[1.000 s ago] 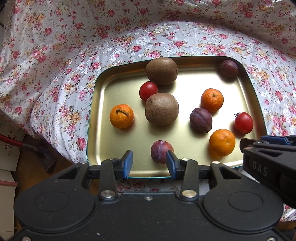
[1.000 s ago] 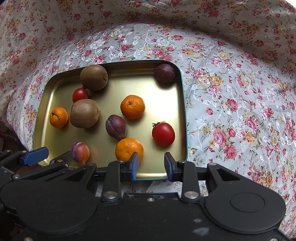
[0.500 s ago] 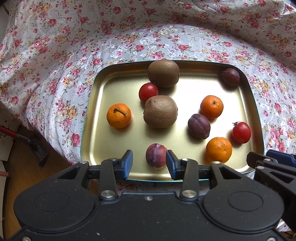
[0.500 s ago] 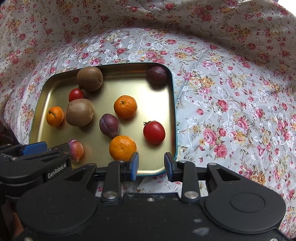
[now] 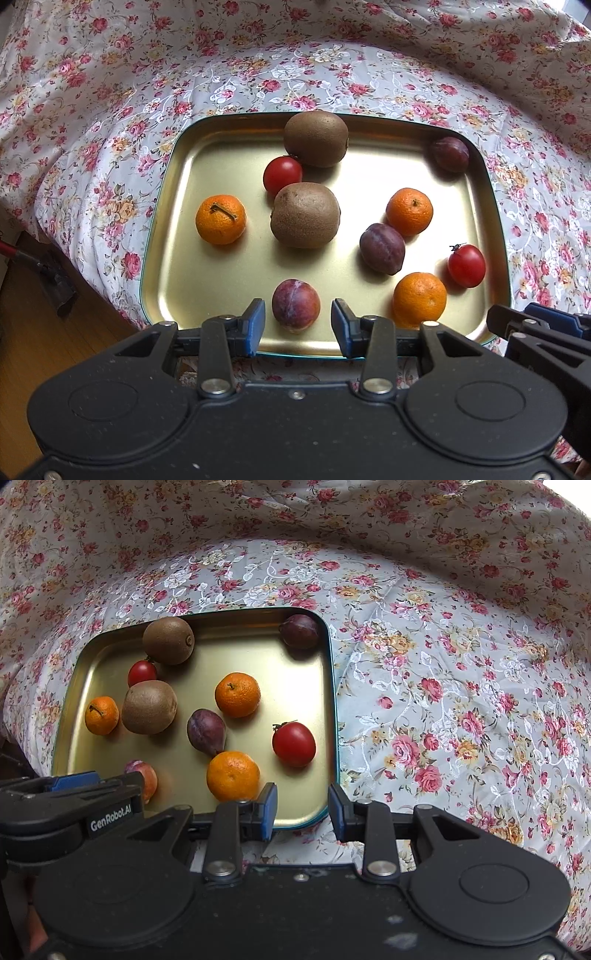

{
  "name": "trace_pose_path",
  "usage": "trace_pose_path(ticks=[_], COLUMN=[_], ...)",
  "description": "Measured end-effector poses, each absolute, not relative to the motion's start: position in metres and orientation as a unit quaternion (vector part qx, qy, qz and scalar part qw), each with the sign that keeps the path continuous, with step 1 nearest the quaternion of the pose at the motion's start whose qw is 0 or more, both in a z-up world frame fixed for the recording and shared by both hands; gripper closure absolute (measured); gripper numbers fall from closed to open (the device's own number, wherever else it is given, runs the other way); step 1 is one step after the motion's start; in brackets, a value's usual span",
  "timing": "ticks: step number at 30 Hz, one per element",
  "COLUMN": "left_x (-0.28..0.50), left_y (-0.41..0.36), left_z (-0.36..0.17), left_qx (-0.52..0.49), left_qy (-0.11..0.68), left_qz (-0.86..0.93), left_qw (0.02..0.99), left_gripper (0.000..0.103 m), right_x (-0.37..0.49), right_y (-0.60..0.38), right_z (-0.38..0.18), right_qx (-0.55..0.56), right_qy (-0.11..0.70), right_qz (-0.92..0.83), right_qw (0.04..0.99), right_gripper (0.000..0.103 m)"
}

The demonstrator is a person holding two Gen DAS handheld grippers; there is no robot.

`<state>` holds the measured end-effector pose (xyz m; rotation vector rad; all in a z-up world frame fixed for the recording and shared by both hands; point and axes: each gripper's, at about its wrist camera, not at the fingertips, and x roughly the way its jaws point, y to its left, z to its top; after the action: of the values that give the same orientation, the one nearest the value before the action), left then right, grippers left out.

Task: Organize fruits
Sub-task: 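Open both tools and hold them still above the tray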

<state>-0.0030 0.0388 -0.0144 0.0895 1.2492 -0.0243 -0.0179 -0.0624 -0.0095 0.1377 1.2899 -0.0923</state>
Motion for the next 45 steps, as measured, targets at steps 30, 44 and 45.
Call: trace_pose_path(ticks=[30, 44, 45], left_x=[-0.0061, -0.0063, -0.0065], left_y=[0.0389, 0.0381, 0.0379], left_z=[-0.0136, -0.0147, -0.0146], left_qx=[0.045, 0.046, 0.046], left_qy=[0.580, 0.581, 0.582], left_qz=[-0.011, -0.009, -0.009], left_qw=[0.813, 0.812, 0.812], left_gripper=[0.053, 0.053, 0.053], right_x=[-0.0131, -0.0133, -0.0133], right_y=[-0.0614, -0.0619, -0.0622], right_z=[-0.0148, -0.0165, -0.0166], right_qx=[0.059, 0.056, 0.057], right_qy=[0.603, 0.606, 0.606], right_qz=[-0.050, -0.045, -0.045], right_qw=[0.794, 0.792, 0.792], right_gripper=[0.070, 0.070, 0.070])
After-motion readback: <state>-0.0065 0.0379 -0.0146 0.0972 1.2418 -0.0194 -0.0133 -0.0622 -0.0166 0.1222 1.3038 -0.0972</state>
